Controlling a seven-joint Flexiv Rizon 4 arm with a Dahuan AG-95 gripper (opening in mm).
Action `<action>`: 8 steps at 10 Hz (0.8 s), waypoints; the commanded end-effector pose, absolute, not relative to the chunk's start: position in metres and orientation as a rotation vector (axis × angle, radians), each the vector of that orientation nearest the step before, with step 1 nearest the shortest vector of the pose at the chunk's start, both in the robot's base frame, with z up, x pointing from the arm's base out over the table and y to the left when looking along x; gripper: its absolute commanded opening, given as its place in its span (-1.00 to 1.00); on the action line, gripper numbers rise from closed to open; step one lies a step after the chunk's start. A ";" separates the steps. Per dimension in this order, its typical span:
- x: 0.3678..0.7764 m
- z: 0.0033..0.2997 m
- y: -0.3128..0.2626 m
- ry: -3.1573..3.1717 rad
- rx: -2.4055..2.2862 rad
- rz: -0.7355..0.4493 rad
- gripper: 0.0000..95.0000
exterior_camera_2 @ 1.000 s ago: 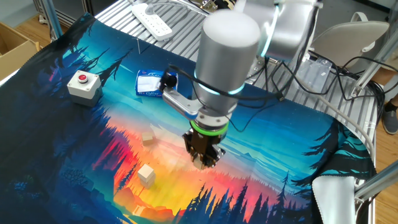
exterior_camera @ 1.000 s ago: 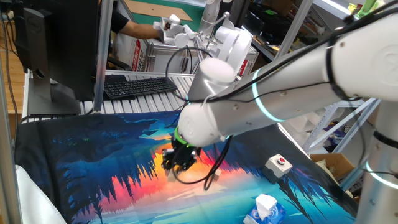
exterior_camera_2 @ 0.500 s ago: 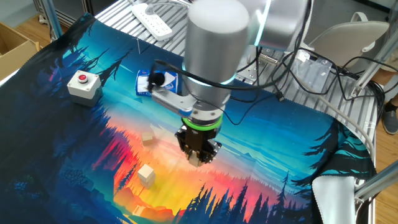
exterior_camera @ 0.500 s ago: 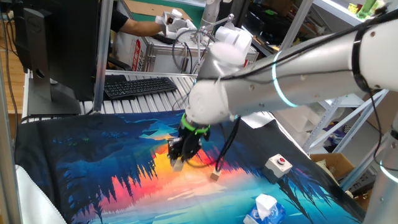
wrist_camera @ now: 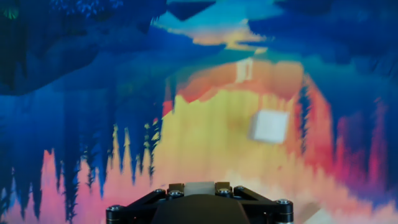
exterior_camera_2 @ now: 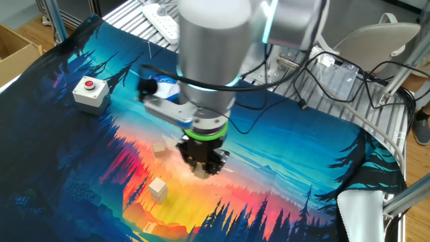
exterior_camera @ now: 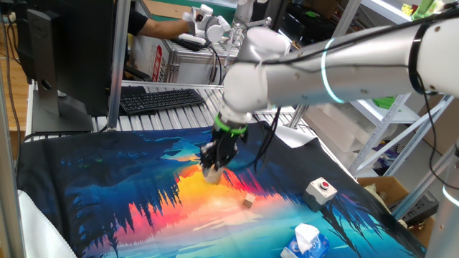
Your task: Stack the blocks in a vertical line of five
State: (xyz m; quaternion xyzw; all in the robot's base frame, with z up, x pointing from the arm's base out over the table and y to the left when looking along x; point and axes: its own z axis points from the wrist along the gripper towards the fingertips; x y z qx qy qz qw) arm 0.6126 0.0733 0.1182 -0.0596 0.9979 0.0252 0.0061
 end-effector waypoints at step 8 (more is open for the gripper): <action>0.646 0.137 0.042 3.113 -0.291 0.052 -1.00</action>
